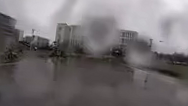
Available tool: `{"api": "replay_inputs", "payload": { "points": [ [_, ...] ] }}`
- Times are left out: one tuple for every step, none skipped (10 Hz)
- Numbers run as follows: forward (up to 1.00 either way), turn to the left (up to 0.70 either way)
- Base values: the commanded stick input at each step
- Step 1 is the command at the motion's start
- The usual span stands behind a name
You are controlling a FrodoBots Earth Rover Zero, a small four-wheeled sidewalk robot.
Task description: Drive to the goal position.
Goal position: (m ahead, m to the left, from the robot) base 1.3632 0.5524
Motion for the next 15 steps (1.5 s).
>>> {"api": "replay_inputs", "payload": {
  "points": [
    [0.98,-0.03],
    [0.98,-0.09],
    [0.98,-0.32],
    [0.98,0.00],
    [0.98,0.00],
    [0.98,0.00],
    [0.99,0.00],
    [0.98,0.00],
    [0.98,0.00],
    [0.98,0.00],
    [0.98,0.00],
    [0.98,0.00],
    [0.98,0.00],
    [0.98,0.00],
    [0.98,0.00]
  ]
}}
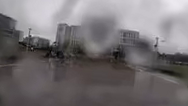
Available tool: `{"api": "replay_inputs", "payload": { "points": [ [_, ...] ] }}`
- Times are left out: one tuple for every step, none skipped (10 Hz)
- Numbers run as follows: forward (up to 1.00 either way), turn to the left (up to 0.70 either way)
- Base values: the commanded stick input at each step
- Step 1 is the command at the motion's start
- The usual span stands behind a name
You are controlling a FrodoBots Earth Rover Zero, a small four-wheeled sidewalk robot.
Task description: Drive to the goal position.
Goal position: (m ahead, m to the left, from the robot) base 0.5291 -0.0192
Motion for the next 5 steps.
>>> {"api": "replay_inputs", "payload": {
  "points": [
    [0.98,0.00],
    [0.98,0.00],
    [0.99,0.00],
    [0.99,0.00],
    [0.99,0.00]
  ]
}}
